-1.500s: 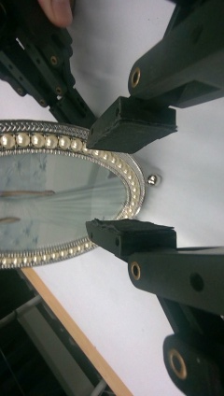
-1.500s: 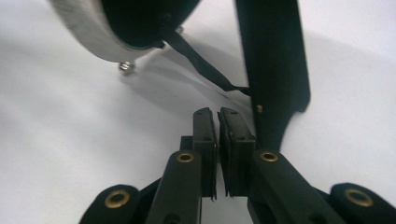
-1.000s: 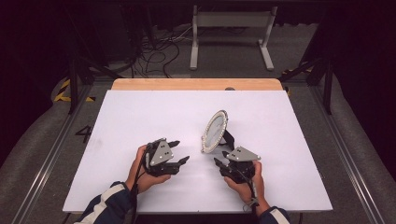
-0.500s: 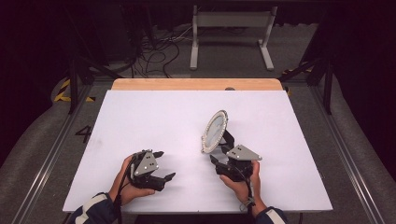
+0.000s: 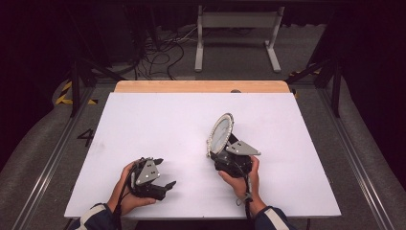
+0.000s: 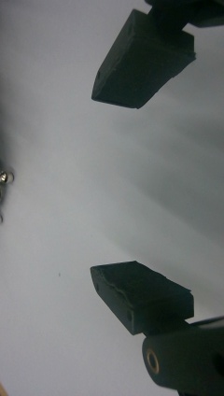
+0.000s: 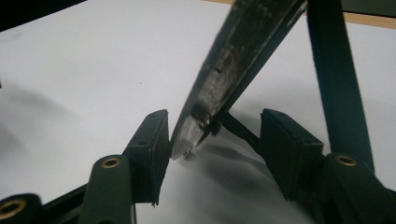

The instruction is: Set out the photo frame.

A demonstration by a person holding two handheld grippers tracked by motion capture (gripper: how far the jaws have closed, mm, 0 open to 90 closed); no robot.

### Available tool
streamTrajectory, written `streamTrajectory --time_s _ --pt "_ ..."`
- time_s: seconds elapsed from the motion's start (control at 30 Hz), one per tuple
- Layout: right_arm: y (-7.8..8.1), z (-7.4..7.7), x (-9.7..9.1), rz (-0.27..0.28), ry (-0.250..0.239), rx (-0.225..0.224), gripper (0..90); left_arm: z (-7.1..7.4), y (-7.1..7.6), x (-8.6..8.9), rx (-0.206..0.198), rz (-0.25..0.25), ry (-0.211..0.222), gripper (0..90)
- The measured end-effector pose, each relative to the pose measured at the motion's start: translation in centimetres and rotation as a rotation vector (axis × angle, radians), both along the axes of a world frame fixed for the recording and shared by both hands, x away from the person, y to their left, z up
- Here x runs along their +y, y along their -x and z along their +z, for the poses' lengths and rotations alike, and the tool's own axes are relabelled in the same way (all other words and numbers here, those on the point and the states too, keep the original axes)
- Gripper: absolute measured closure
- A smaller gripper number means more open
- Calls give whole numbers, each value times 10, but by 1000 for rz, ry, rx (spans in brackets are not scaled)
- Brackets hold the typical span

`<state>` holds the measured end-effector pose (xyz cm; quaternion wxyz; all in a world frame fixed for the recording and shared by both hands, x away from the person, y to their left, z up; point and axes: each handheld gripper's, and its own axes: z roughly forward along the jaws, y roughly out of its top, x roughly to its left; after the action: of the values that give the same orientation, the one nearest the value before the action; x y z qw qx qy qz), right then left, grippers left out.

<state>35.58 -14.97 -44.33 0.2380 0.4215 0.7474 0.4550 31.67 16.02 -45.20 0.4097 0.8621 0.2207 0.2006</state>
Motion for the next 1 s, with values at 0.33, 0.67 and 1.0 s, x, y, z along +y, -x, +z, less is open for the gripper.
streamTrajectory --time_s 0.33,0.67,1.0 --pt "-15 -4 7 6 -49 20 520 0 3 11 -3 44 22 169" --pt "-11 -4 9 0 -34 23 566 -1 3 11 -14 61 -2 168" --pt "-11 -4 3 37 -30 45 613 -1 3 9 -11 56 -11 168"
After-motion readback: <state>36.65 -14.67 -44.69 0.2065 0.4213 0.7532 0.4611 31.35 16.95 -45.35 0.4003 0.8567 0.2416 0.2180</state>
